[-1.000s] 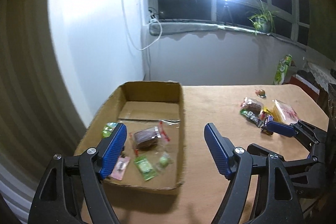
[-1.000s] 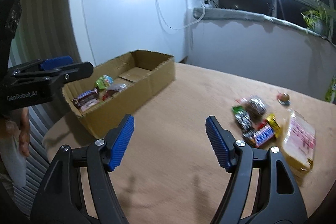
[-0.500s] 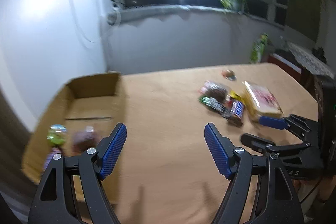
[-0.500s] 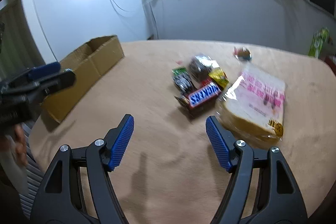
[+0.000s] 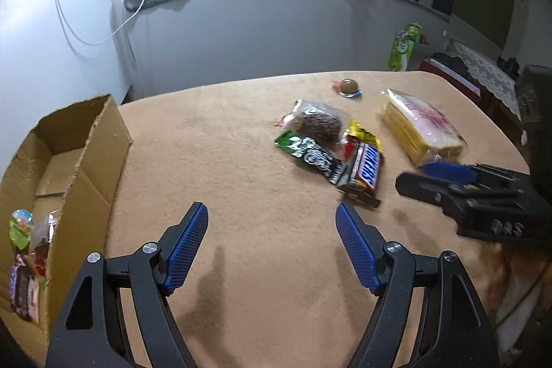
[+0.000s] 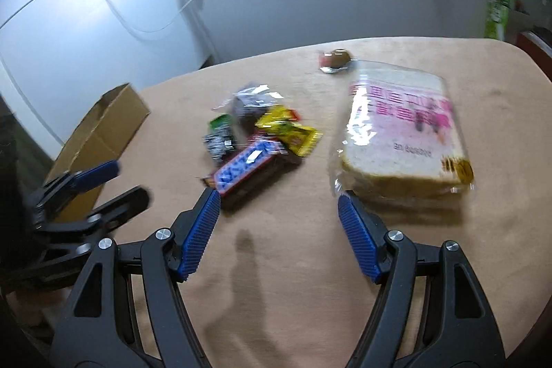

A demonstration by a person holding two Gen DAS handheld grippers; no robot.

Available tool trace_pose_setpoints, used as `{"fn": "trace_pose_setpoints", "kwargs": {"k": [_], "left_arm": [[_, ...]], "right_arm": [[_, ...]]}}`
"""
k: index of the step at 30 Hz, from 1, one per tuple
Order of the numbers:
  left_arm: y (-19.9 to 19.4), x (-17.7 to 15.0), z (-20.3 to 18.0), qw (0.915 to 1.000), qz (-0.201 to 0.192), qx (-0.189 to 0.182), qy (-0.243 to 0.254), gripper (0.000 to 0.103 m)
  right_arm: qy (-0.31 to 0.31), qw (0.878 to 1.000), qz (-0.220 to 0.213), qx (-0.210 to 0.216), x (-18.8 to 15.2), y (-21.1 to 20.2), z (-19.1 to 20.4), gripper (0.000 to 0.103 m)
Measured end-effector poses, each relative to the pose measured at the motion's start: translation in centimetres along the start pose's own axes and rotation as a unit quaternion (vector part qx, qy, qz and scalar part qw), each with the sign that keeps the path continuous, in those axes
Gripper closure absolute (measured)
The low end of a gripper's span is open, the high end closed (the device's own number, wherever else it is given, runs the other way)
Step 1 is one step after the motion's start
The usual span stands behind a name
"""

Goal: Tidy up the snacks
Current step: 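Move both open tools back over the snacks on the table, then grasp the black candy packet with the left tool while the right tool grasps the Snickers bar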

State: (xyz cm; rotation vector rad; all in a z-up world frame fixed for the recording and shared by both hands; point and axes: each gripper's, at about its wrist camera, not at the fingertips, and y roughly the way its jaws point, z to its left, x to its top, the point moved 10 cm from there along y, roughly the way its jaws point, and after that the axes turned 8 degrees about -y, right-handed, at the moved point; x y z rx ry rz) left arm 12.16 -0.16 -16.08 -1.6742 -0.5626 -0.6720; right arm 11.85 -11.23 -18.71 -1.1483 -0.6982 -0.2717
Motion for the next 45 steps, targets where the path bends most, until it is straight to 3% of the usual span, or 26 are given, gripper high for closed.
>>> {"fn": "trace_pose_setpoints", "kwargs": {"k": [4,7,8,9,13,15,18,21,25,29,31,43,44,45], "left_arm": [[0.5,0.5,1.1,0.9997,-0.002,0.016,-0.018,0.028],[0.6,1.1,1.7,0.9993,0.001,0.002,-0.037,0.028],[0.6,1.3,1.8,0.9993,-0.002,0.006,-0.037,0.028],[0.7,1.5,1.8,0.9993,-0.002,0.008,-0.036,0.028],[1.9,2.4,1.2,0.9992,0.007,-0.006,-0.038,0.028],[3.1,2.7,0.3,0.9989,0.018,-0.019,-0.039,0.028],[5.1,2.5,-1.2,0.9974,0.047,-0.035,-0.041,0.028],[7.2,2.3,-2.3,0.9964,0.066,-0.029,-0.045,0.028],[7.8,3.0,-3.0,0.9971,0.061,-0.021,-0.04,0.028],[7.6,2.9,-2.6,0.9973,0.058,-0.021,-0.04,0.049],[7.5,2.8,-2.4,0.9972,0.059,-0.021,-0.04,0.056],[4.5,-0.4,-3.3,0.9974,0.065,-0.032,0.006,0.056],[4.2,-0.6,-3.2,0.9973,0.065,-0.034,0.007,0.053],[4.0,-0.9,-3.3,0.9969,0.068,-0.039,0.004,0.041]], "right_arm": [[0.004,1.0,0.025,0.016,0.9,2.4,1.0,0.029],[-0.007,1.0,0.029,0.01,1.4,3.2,1.4,0.031],[-0.013,1.0,0.028,0.004,1.5,3.3,1.4,0.036],[-0.015,1.0,0.026,0.002,1.5,3.3,1.3,0.055],[-0.014,1.0,0.021,0.009,0.9,2.6,1.0,0.058],[-0.013,1.0,0.016,0.008,0.4,1.6,0.7,0.069],[-0.012,1.0,0.008,-0.005,-0.5,0.1,0.1,0.074],[-0.015,1.0,0.003,-0.013,-1.6,-1.4,-0.5,0.075],[-0.03,0.999,0.0,-0.022,-2.7,-3.2,-1.2,0.076],[-0.046,0.999,-0.001,-0.027,-2.9,-3.4,-1.4,0.076],[-0.058,0.998,0.0,-0.034,-3.1,-3.2,-1.5,0.064],[-0.048,0.998,-0.017,-0.022,-3.6,-3.3,-1.6,0.07],[-0.048,0.998,-0.018,-0.022,-3.7,-3.3,-1.6,0.07],[-0.049,0.998,-0.018,-0.023,-3.7,-3.2,-1.6,0.07]]}}
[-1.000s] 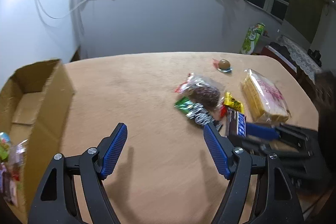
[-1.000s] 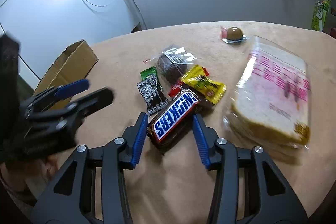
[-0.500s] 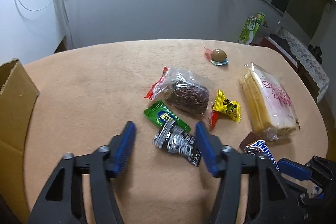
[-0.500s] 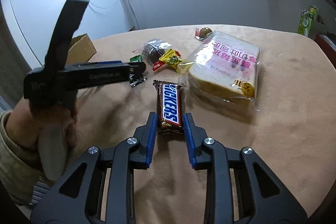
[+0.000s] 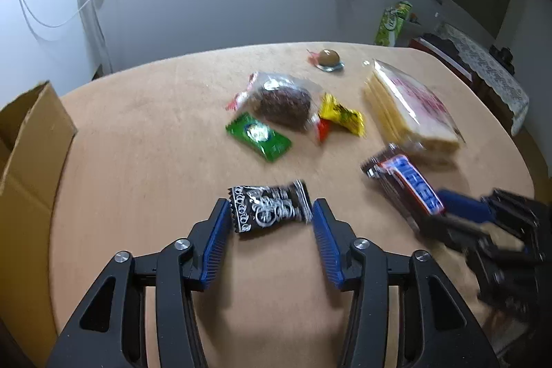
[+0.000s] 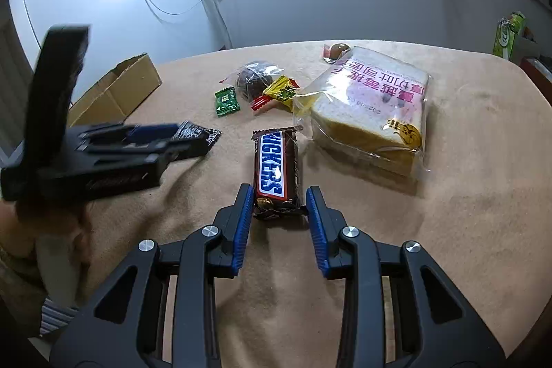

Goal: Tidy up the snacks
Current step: 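Grasp the black candy packet with the left tool while the right tool grasps the Snickers bar, then carry both snacks to the cardboard box and open both tools to drop them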

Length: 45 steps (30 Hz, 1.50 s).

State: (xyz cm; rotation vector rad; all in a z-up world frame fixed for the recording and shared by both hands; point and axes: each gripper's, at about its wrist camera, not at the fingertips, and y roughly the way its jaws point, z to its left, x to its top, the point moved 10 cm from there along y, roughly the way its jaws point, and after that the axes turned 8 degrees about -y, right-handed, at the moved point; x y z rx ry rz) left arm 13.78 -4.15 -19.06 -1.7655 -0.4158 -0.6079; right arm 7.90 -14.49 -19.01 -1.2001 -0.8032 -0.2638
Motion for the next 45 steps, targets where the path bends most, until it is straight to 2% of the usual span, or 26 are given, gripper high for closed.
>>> {"fn": "trace_pose_setpoints", "kwargs": {"k": [2,7,9,11,12,13,15,18,24,28,32,38,45], "left_arm": [[0.1,-0.1,0.0,1.0,-0.002,-0.008,-0.001,0.034],[0.9,0.6,-0.3,0.9998,-0.001,0.012,0.013,0.035],[1.1,1.0,-0.3,0.9998,-0.003,0.016,0.014,0.05],[1.1,1.1,-0.1,0.9998,-0.004,0.014,0.012,0.059],[1.2,1.2,0.0,0.9999,-0.006,0.012,0.01,0.063],[1.2,1.3,0.2,0.9999,-0.007,0.011,0.009,0.066],[1.0,1.4,0.6,0.9999,-0.01,0.001,0.001,0.082],[0.6,1.3,0.9,0.9995,-0.013,-0.024,-0.017,0.092],[-1.1,1.0,1.1,0.998,-0.034,-0.044,-0.031,0.094],[-2.9,1.2,0.8,0.997,-0.055,-0.049,-0.027,0.094],[-4.2,1.3,0.5,0.9959,-0.069,-0.053,-0.021,0.094],[-6.0,1.7,0.4,0.9941,-0.089,-0.06,-0.018,0.094],[-7.7,1.9,0.9,0.9917,-0.109,-0.064,-0.025,0.094]], "right_arm": [[0.003,1.0,-0.002,-0.001,0.0,0.0,0.0,0.07],[0.005,1.0,-0.003,-0.001,-0.3,-0.4,0.0,0.069],[0.003,1.0,0.0,0.0,-0.4,-0.3,0.0,0.065],[-0.001,1.0,-0.001,-0.007,-0.3,-0.3,0.0,0.064],[-0.004,1.0,-0.001,-0.007,-0.3,-0.2,0.2,0.064],[-0.007,1.0,-0.002,-0.005,-0.3,-0.1,0.3,0.072],[-0.008,1.0,-0.005,-0.005,-0.2,-0.1,0.5,0.073],[0.0,1.0,-0.011,-0.001,-0.2,-0.3,0.3,0.073],[0.056,0.996,-0.066,0.031,0.8,-3.3,-1.1,0.073],[0.067,0.993,-0.099,0.018,2.2,-5.8,-2.3,0.074],[0.058,0.993,-0.104,0.004,2.9,-6.6,-2.5,0.074],[0.057,0.993,-0.108,0.005,3.2,-7.0,-2.0,0.074],[0.04,0.99,-0.136,0.016,4.9,-9.0,-0.1,0.074]]}}
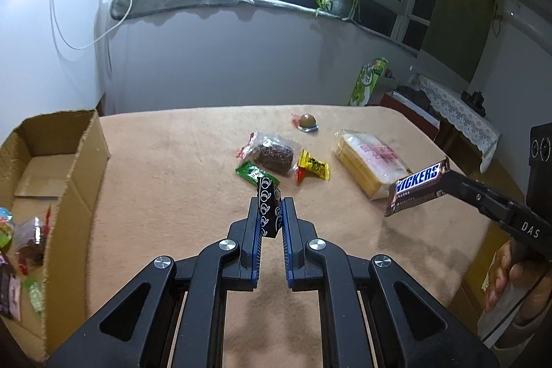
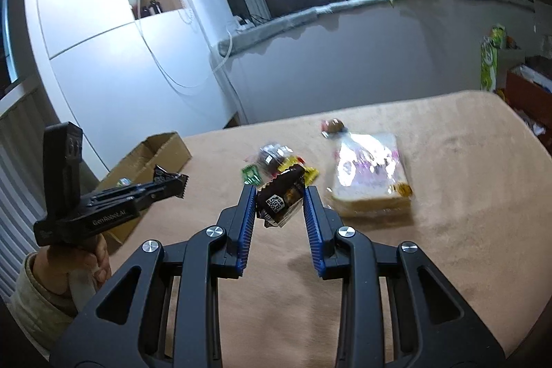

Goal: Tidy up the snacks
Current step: 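Carry both snacks to the cardboard box and open both tools to drop them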

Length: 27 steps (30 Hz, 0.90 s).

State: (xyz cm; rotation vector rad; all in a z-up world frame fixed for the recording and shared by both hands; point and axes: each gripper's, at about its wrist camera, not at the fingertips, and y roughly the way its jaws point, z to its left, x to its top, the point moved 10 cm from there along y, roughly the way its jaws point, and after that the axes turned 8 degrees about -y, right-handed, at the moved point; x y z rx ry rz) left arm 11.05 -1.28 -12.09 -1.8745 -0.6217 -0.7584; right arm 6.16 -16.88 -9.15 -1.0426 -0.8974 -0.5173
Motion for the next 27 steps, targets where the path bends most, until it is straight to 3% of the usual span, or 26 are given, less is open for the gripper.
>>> {"fn": "trace_pose_setpoints", "kwargs": {"k": [7,16,27], "left_arm": [[-3.4,1.5,1.0,0.9992,-0.038,0.004,-0.006,0.094],[-8.1,2.7,5.5,0.9952,-0.087,0.032,-0.032,0.094],[-12.4,1.9,13.9,0.9853,-0.114,0.098,-0.082,0.094]], "right_arm": [[-0.031,0.999,-0.031,-0.001,3.0,-1.3,2.8,0.074],[-0.064,0.997,-0.024,0.021,4.4,0.8,7.8,0.074],[-0.117,0.988,-0.006,0.105,5.4,6.3,18.0,0.074]]}}
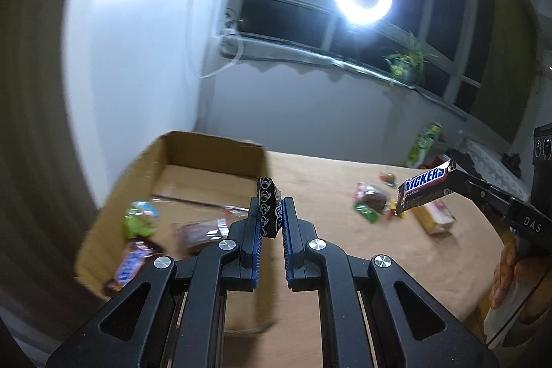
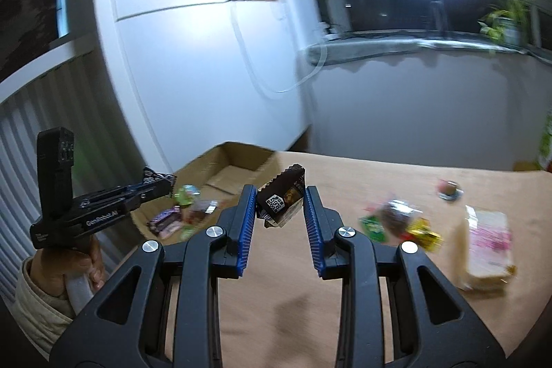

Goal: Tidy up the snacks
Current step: 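Carry both snacks to the cardboard box and open both tools to drop them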

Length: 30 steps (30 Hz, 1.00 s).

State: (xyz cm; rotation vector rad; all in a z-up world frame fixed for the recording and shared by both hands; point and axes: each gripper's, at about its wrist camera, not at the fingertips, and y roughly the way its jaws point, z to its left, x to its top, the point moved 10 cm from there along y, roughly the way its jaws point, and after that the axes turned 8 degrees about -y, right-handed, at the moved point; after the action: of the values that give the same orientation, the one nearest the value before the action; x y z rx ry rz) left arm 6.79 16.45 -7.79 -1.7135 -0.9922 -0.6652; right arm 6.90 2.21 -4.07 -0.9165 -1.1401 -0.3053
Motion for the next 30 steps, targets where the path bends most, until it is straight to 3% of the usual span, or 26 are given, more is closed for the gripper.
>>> {"fn": "trace_pose_setpoints", "kwargs": {"k": [8,17,19,20,21,23,30], "left_arm": [[-0.5,0.1,4.1,0.9993,-0.002,0.033,-0.018,0.094],[0.9,-0.7,6.4,0.9985,0.017,0.04,-0.033,0.094],[1.3,-0.9,6.6,0.9982,0.025,0.045,-0.03,0.089],[1.4,-1.1,6.9,0.9979,0.027,0.051,-0.029,0.079],[1.4,-1.1,7.2,0.9973,0.028,0.061,-0.03,0.057],[1.0,-1.0,7.8,0.9967,0.014,0.072,-0.035,0.032],[-0.1,-0.8,8.4,0.9961,0.001,0.076,-0.046,0.032]], "right_arm": [[-0.039,0.997,0.007,0.069,2.2,5.6,6.9,0.074],[-0.062,0.992,0.033,0.107,2.5,11.2,10.9,0.073],[-0.072,0.989,0.054,0.114,1.8,12.6,11.5,0.068],[-0.076,0.989,0.061,0.114,1.4,13.1,11.7,0.065],[-0.077,0.989,0.061,0.11,1.2,13.2,11.7,0.057],[-0.071,0.99,0.056,0.108,0.8,12.9,11.4,0.055],[-0.05,0.994,0.058,0.077,-0.6,11.6,9.1,0.055]]}}
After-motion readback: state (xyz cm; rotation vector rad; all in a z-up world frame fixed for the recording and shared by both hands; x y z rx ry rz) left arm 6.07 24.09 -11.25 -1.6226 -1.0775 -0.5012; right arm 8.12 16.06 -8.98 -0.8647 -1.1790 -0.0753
